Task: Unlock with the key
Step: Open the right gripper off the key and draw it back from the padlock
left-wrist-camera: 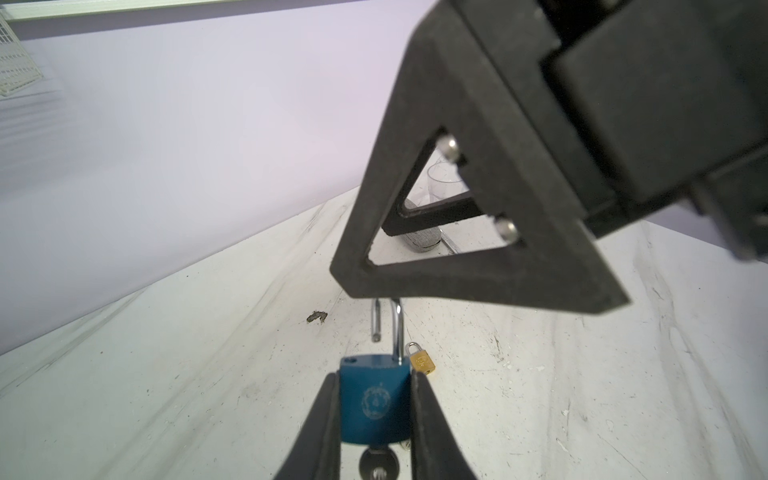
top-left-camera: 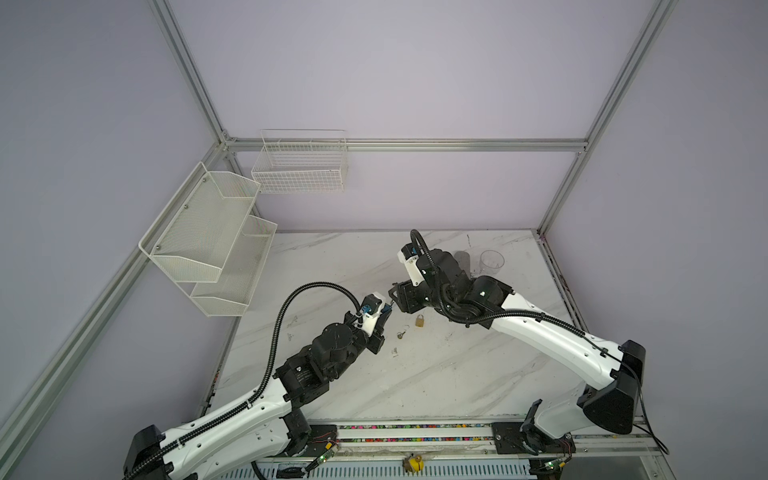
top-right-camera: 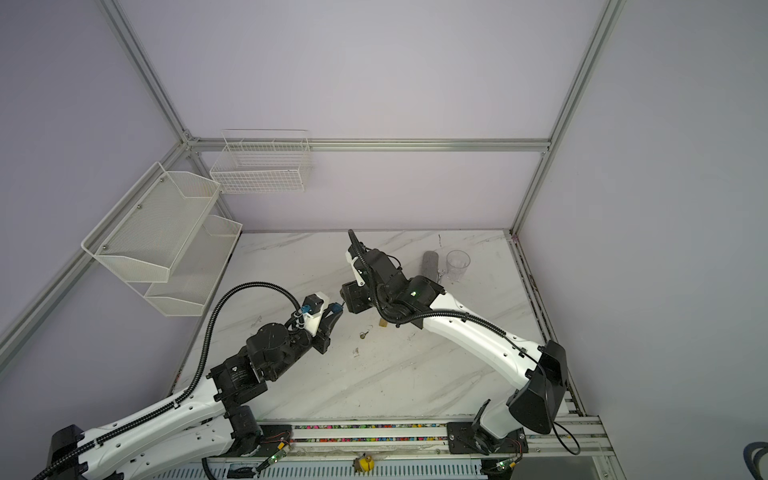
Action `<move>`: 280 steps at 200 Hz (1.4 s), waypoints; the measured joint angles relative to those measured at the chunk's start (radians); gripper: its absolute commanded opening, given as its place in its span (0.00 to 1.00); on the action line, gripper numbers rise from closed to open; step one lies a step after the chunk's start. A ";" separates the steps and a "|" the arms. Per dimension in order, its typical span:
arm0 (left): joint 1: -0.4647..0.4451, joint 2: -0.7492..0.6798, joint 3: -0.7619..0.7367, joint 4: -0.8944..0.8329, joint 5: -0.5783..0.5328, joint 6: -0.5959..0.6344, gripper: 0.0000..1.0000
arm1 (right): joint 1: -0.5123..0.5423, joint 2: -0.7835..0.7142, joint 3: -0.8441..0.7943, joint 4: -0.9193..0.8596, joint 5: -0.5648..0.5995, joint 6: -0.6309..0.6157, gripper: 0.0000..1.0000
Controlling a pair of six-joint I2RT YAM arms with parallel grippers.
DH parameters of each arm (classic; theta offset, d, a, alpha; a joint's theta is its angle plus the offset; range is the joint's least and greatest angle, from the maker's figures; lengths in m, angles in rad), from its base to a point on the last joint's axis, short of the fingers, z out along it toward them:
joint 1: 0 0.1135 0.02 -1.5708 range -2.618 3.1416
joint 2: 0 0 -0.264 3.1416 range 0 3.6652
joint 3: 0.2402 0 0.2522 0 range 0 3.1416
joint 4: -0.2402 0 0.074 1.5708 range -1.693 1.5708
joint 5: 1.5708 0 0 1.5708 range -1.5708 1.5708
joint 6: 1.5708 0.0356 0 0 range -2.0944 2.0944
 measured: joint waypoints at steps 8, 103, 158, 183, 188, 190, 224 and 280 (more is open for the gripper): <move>0.000 -0.005 -0.001 0.001 0.000 0.001 0.00 | 0.000 0.002 0.007 -0.010 0.005 -0.003 0.56; 0.000 -0.019 -0.013 0.016 -0.001 0.027 0.00 | 0.000 -0.003 0.024 -0.043 -0.019 -0.060 0.58; 0.000 -0.018 -0.014 0.050 -0.006 0.034 0.00 | 0.000 -0.035 0.021 -0.045 -0.041 -0.069 0.60; -0.001 -0.017 -0.014 0.056 -0.005 0.035 0.00 | 0.000 -0.040 0.021 -0.045 -0.043 -0.075 0.61; -0.001 -0.016 -0.014 0.057 -0.005 0.039 0.00 | -0.001 -0.040 0.020 -0.045 -0.043 -0.076 0.61; -0.001 -0.016 -0.014 0.058 -0.005 0.039 0.00 | -0.001 -0.040 0.020 -0.045 -0.043 -0.077 0.61; -0.001 -0.012 -0.014 0.062 -0.005 0.040 0.00 | -0.005 -0.047 0.014 -0.045 -0.035 -0.076 0.63; -0.001 -0.012 -0.014 0.055 -0.056 0.005 0.00 | -0.050 -0.141 -0.025 -0.037 -0.019 -0.062 0.68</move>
